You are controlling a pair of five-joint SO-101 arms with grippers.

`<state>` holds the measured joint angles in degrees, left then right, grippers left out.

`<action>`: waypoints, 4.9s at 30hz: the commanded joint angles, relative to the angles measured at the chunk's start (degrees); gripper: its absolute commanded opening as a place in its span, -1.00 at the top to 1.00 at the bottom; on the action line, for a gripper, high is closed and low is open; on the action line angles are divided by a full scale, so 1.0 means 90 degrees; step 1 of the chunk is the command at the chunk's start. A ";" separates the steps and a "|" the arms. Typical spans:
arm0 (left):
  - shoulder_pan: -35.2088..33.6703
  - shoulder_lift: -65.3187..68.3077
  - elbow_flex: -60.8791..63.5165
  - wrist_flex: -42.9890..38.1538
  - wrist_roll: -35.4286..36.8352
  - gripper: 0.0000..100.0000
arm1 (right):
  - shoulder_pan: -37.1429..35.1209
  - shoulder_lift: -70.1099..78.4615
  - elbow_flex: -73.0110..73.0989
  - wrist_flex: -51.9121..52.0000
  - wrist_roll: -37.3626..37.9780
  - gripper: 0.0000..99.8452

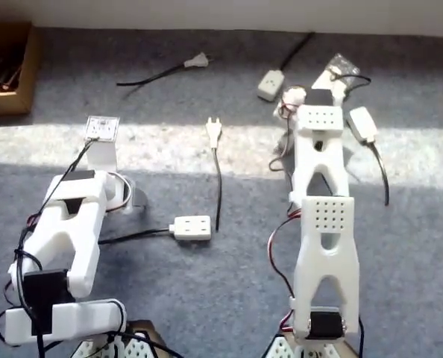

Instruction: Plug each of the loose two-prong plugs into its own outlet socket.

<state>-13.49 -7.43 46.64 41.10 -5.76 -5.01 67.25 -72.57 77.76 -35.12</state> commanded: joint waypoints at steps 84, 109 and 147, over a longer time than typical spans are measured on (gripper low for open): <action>0.0112 -0.0161 0.0005 -0.0059 -0.0039 0.41 | -0.0005 0.0493 -0.0200 0.0669 0.1026 0.99; 0.0122 -0.0151 -0.0005 -0.0068 -0.0039 0.41 | -0.0220 -0.5328 0.3463 0.2584 0.4230 0.99; 0.0689 -1.0867 0.4322 0.2227 -0.1368 0.09 | -0.3140 -1.1365 1.1580 -0.3824 0.3995 0.99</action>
<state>-8.31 -100.70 83.74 60.79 -17.89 -36.13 -33.41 38.90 40.57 1.63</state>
